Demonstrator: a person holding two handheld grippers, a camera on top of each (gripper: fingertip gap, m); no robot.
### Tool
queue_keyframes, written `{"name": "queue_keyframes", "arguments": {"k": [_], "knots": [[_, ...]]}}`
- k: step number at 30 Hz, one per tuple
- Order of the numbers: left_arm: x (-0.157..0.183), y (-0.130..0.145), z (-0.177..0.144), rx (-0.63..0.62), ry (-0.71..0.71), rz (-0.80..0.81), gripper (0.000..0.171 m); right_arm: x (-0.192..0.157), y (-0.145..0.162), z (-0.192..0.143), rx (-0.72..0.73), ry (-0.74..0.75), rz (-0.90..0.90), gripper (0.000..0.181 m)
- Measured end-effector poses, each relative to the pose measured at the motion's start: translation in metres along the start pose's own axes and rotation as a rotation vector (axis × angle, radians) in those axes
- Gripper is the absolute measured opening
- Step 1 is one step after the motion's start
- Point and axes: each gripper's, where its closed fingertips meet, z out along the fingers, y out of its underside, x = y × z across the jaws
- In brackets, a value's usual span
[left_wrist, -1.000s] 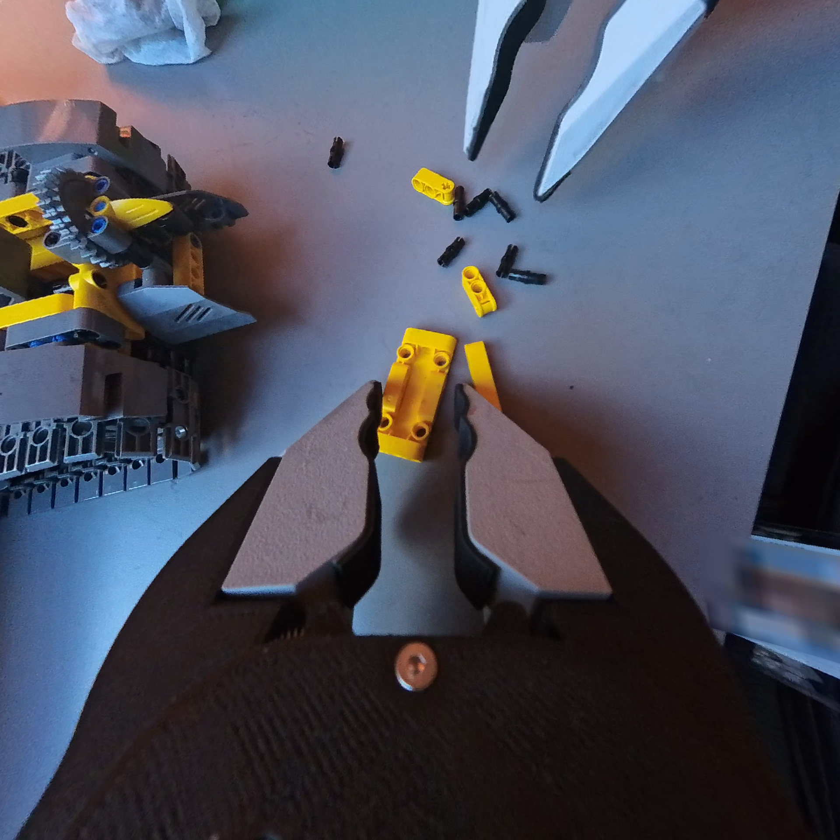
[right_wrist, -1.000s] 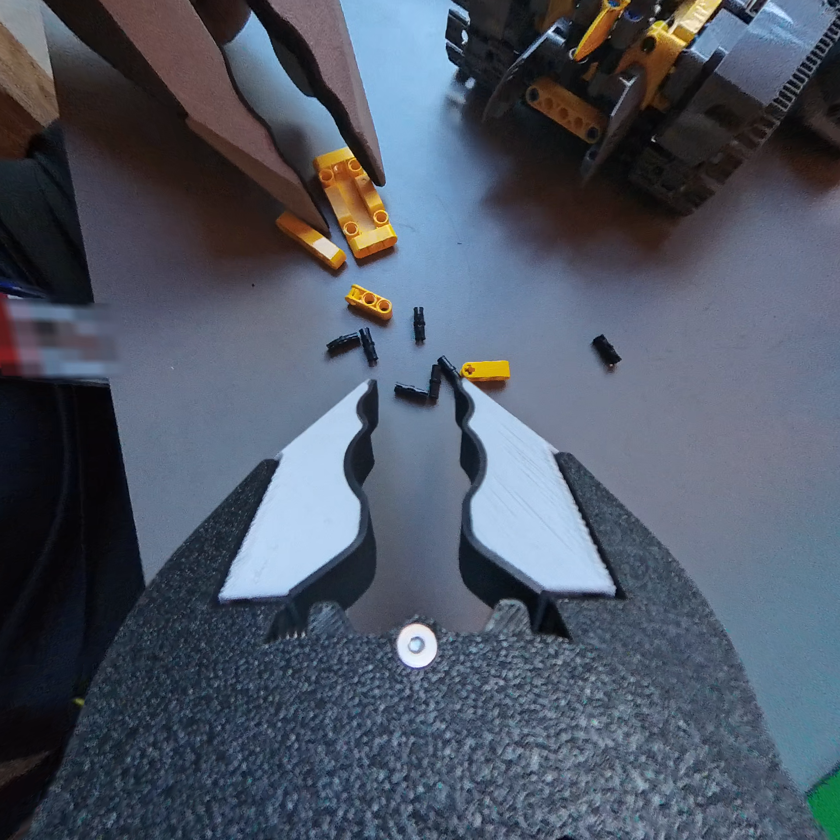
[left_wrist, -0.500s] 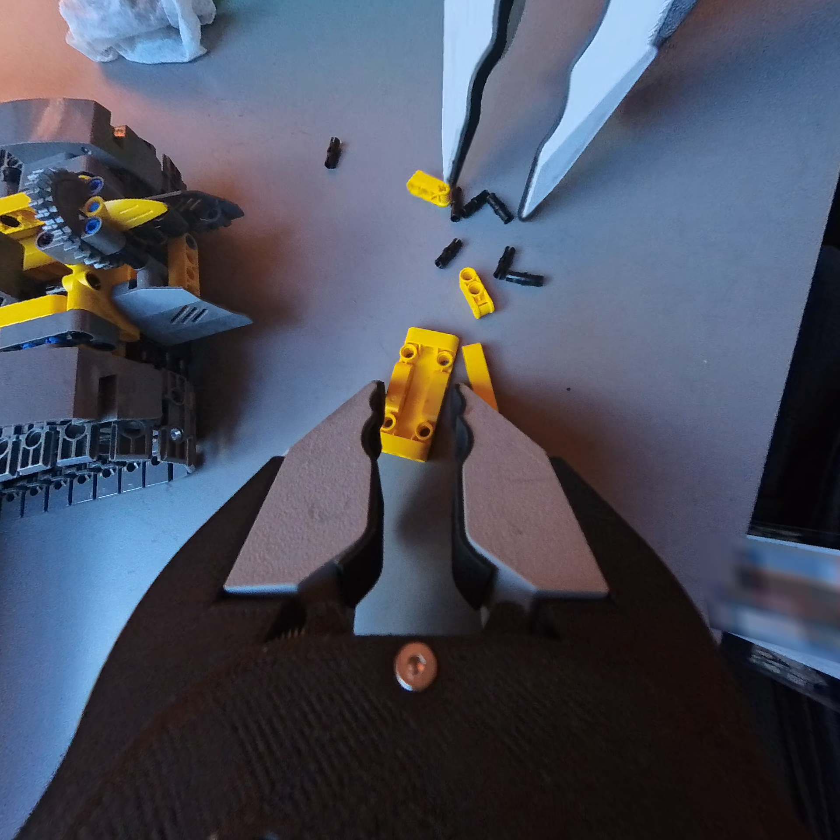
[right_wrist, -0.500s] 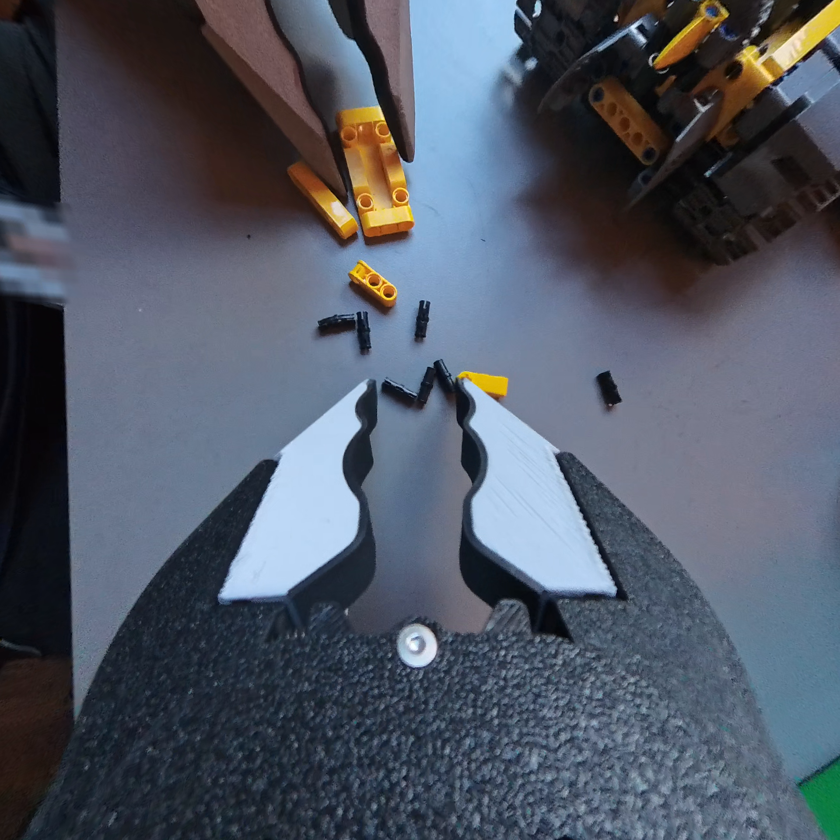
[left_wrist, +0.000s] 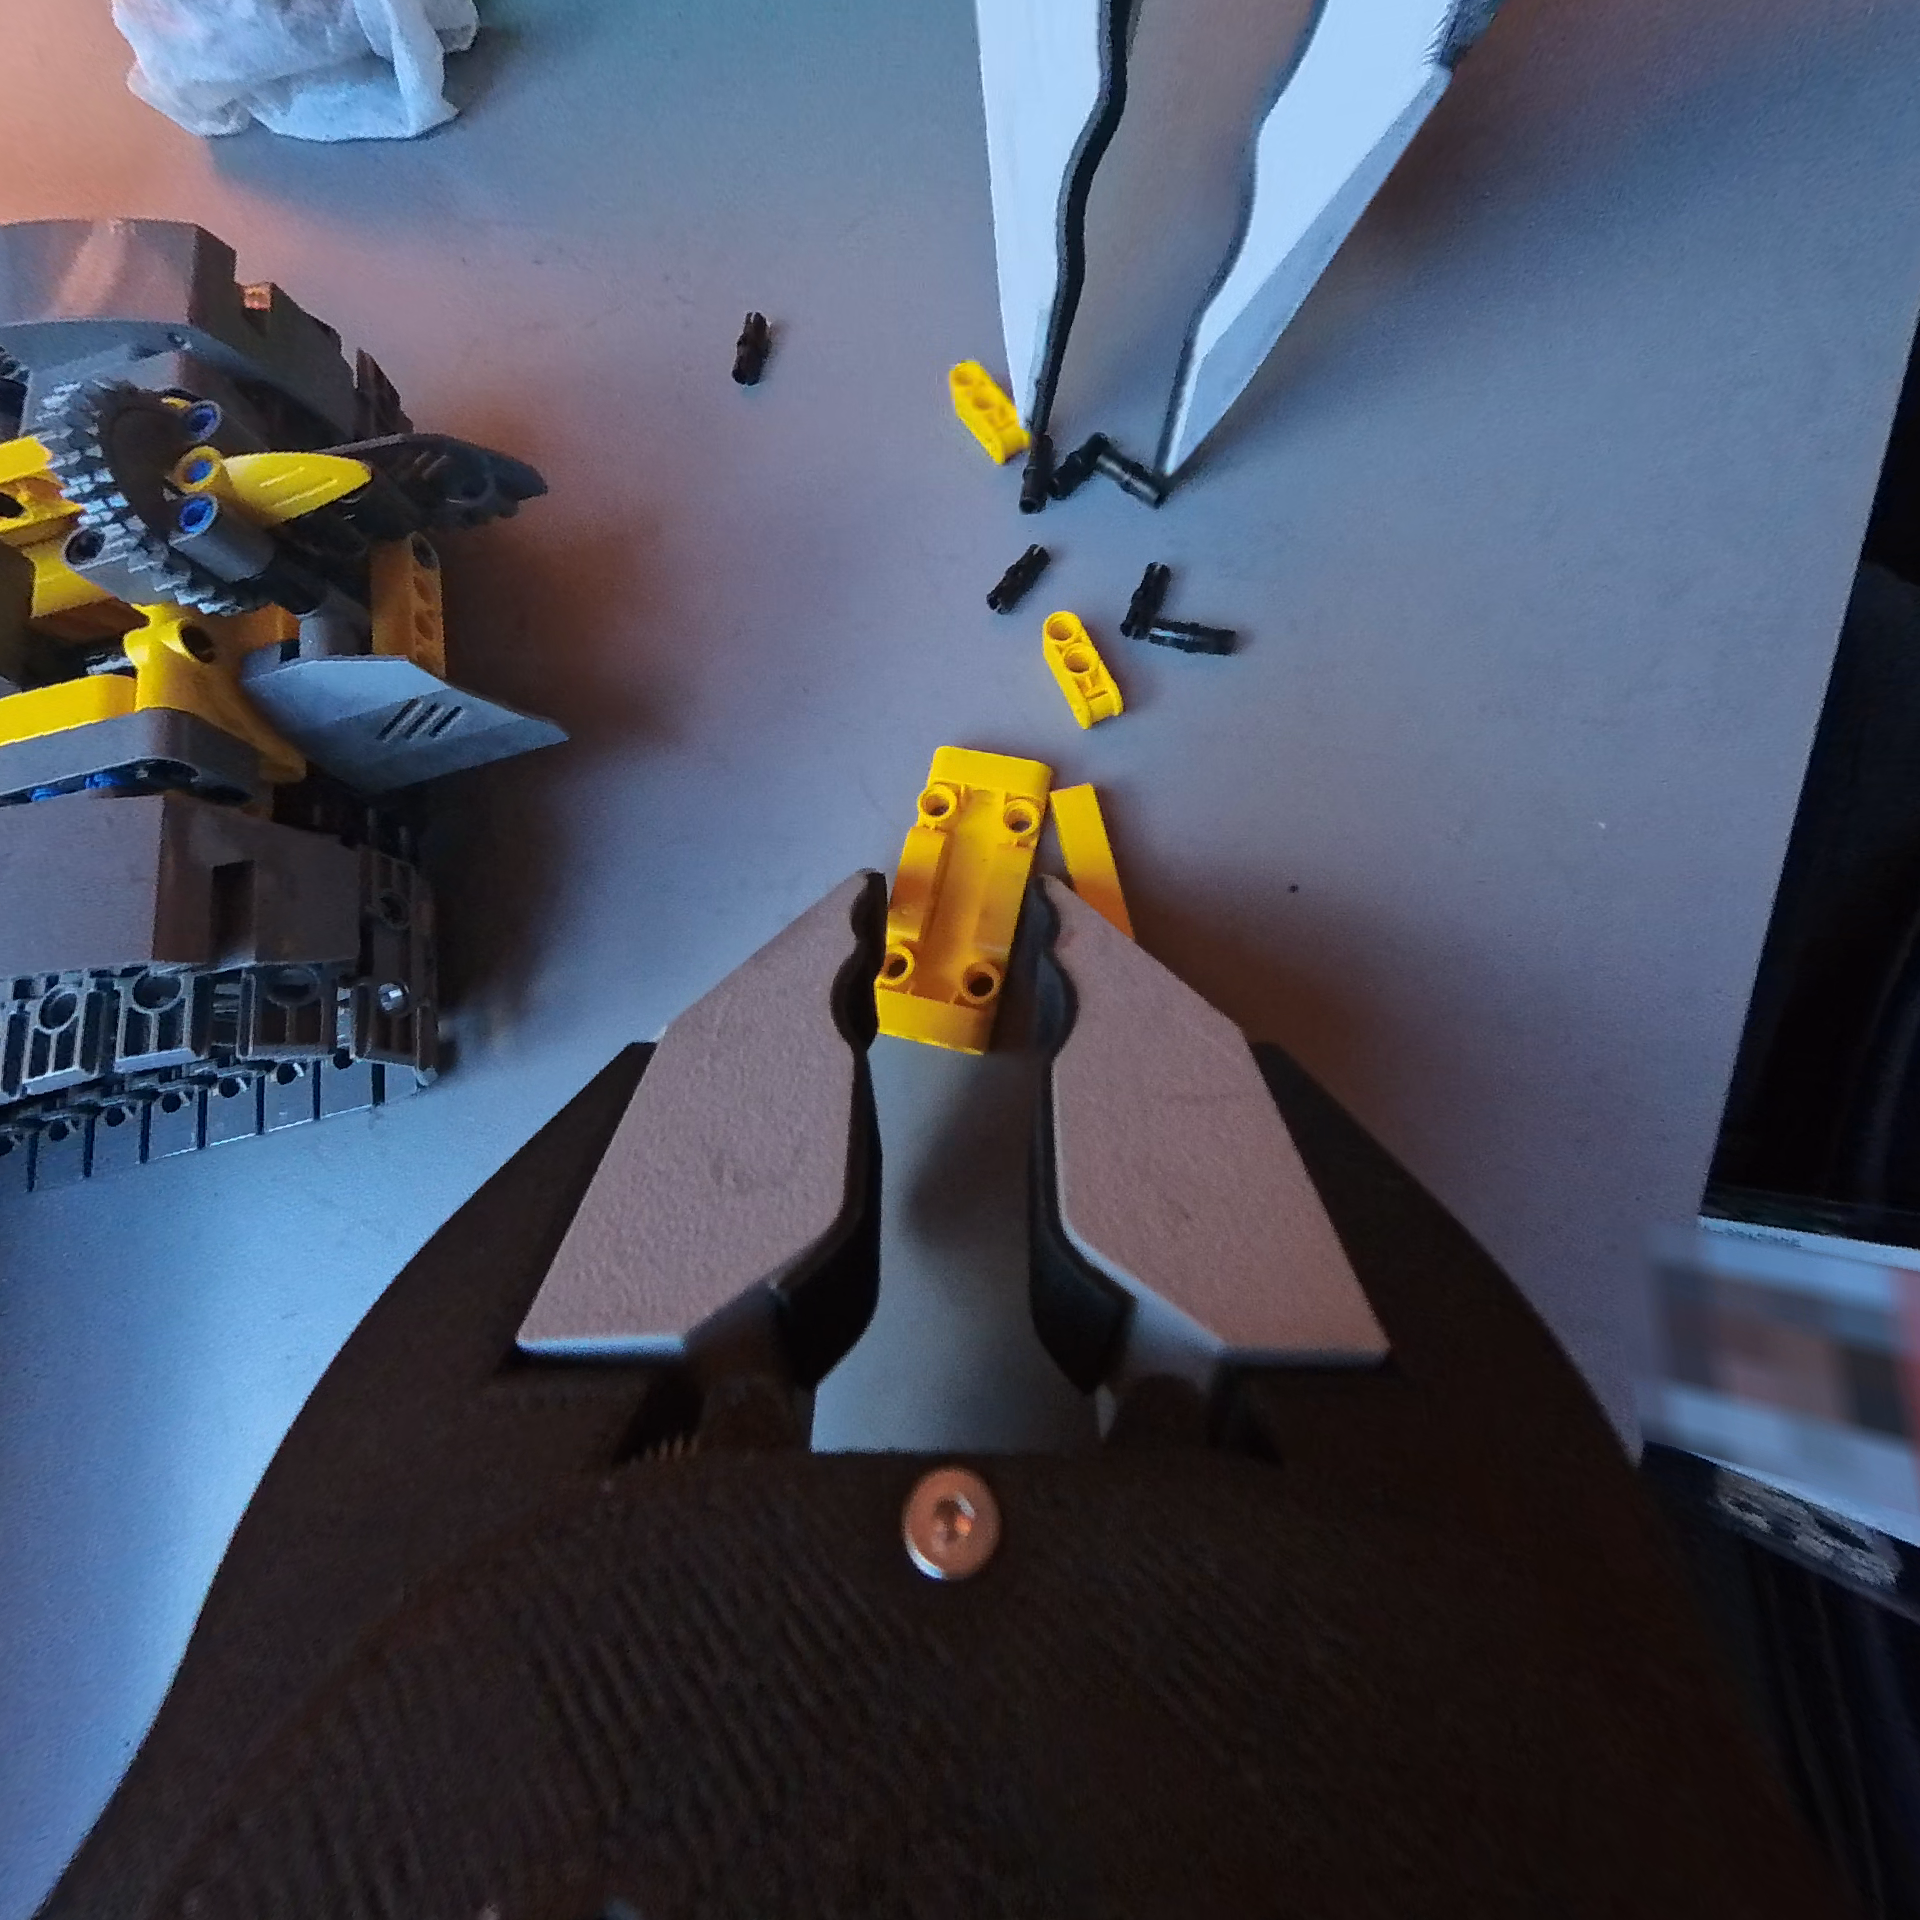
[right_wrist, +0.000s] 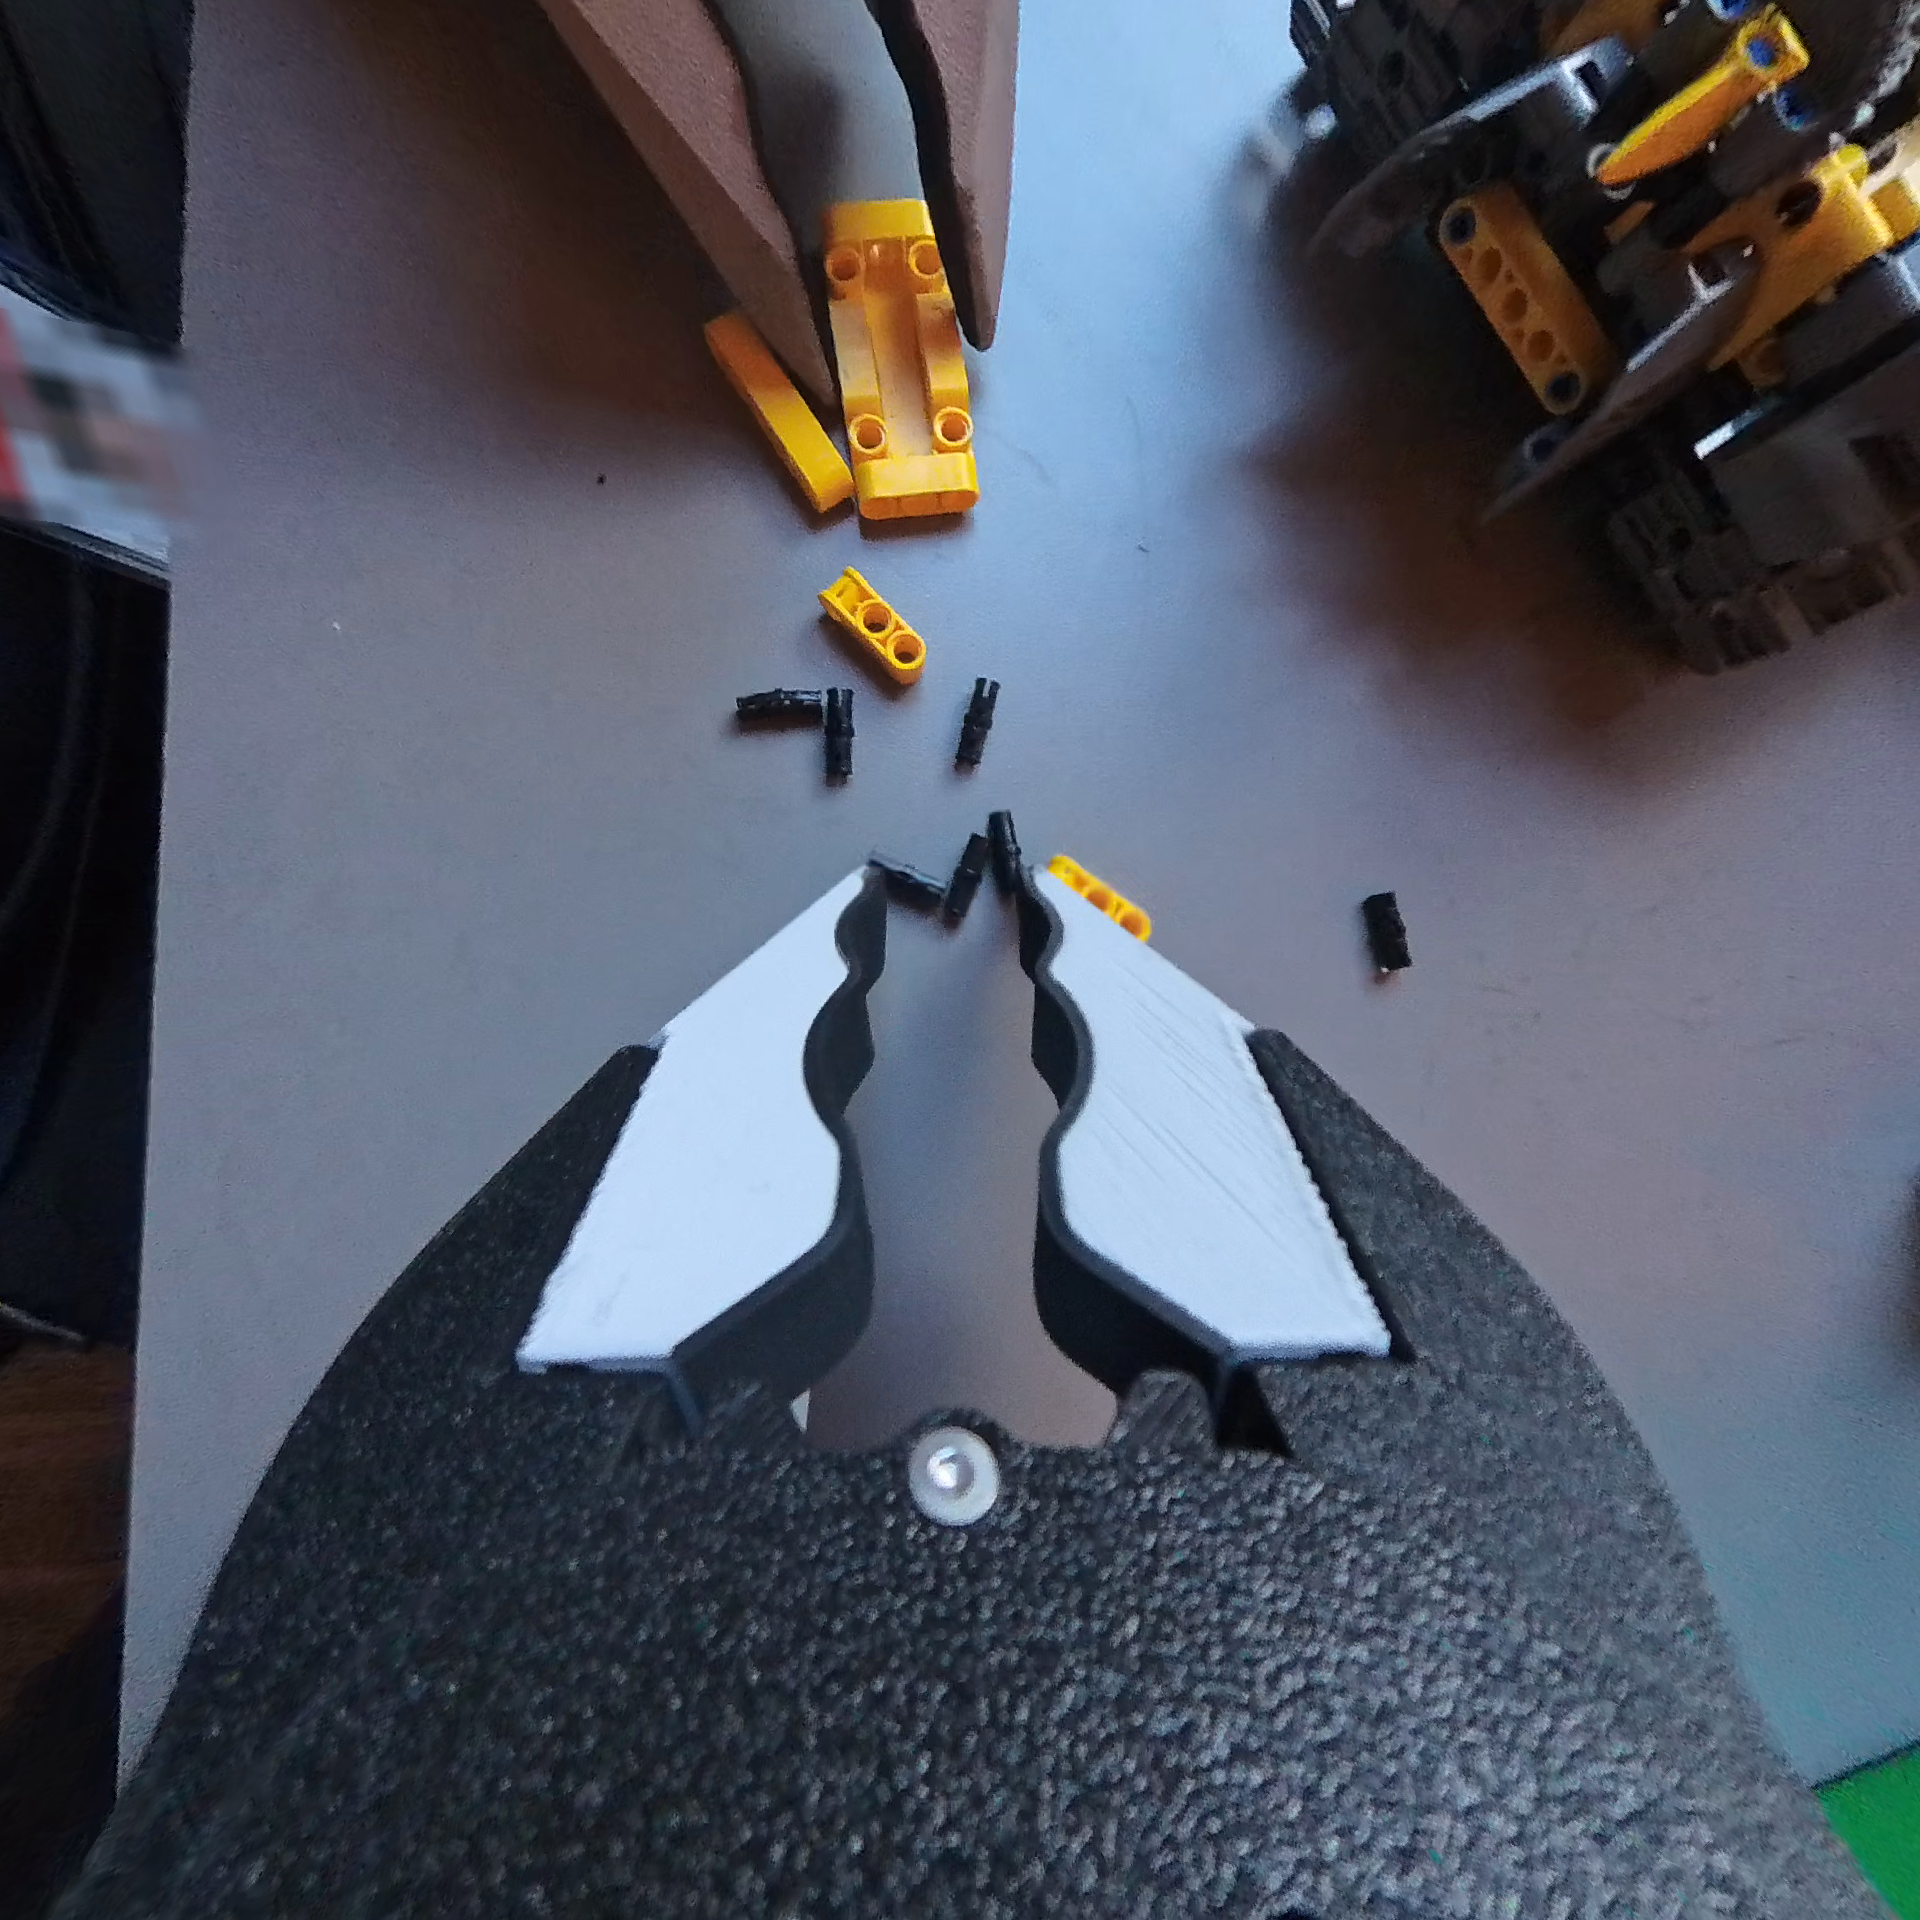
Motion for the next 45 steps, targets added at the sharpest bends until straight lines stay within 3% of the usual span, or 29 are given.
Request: {"name": "queue_keyframes", "arguments": {"k": [26,45], "knots": [[0.0004,-0.0001,0.0001,0.0,-0.002,0.003,0.023,0.0027,0.0014,0.0055,-0.014,-0.126,0.003,0.027],[0.0002,0.0,0.0,0.0,0.001,0.0,0.023,0.0007,0.0038,0.004,0.03,-0.135,0.054,0.012]]}}
